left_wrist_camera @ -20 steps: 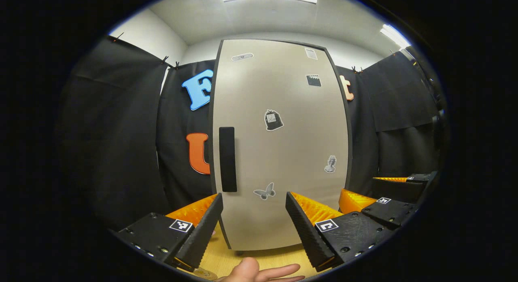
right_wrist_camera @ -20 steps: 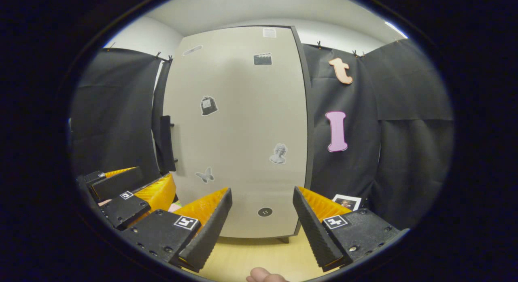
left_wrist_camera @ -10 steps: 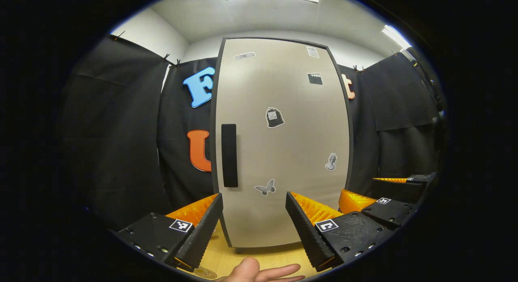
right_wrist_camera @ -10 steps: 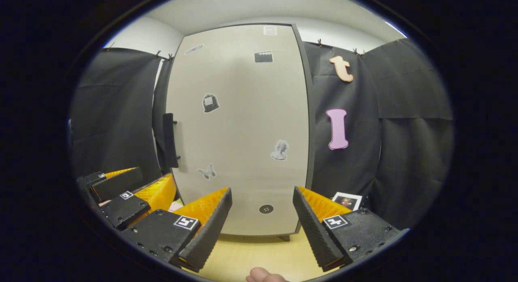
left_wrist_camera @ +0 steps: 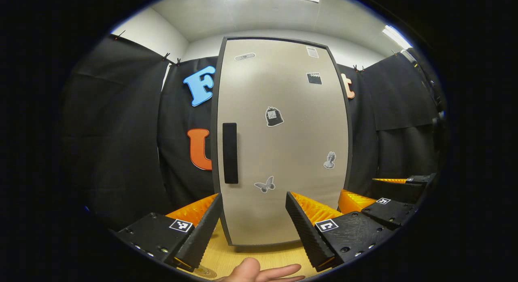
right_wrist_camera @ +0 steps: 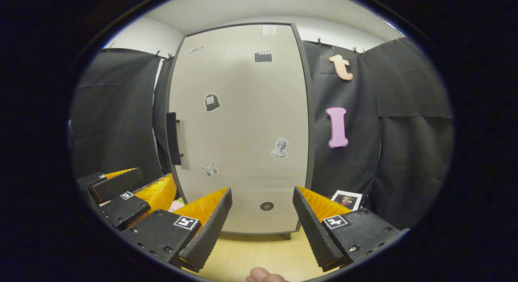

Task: Open the cabinet door with the right hand, grasp the bottle in the cabinet with the left hand and place it on the coaster, then close the cabinet door with the right hand.

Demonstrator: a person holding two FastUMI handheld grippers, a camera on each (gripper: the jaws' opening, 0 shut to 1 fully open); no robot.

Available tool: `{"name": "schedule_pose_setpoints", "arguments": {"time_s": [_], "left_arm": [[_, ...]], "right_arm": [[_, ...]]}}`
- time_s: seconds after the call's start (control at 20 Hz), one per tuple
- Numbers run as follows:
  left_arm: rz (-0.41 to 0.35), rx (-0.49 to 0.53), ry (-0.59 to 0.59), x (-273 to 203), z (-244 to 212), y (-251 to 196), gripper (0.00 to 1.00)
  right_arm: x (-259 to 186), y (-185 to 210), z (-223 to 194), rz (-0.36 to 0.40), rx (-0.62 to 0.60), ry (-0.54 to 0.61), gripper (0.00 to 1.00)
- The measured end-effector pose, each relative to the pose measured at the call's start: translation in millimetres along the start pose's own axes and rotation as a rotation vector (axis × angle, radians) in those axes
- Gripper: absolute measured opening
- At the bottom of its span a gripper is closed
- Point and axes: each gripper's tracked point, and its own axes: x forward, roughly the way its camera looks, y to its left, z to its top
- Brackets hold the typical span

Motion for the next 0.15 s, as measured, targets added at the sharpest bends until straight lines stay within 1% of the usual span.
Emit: {"name": "schedule_pose_setpoints", "arguments": {"time_s": [0.1, 0.15], "left_arm": [[0.001, 0.002, 0.001, -0.1, -0.5, 0.0, 0.94], [0.000, 0.000, 0.003, -0.2, -0.2, -0.4, 0.94]], "right_arm": [[-1.0, 0.5, -0.6, -0.001, 0.001, 0.003, 0.97], [-1.9, 0.5, -0.5, -0.001, 0.001, 0.004, 0.95]]}}
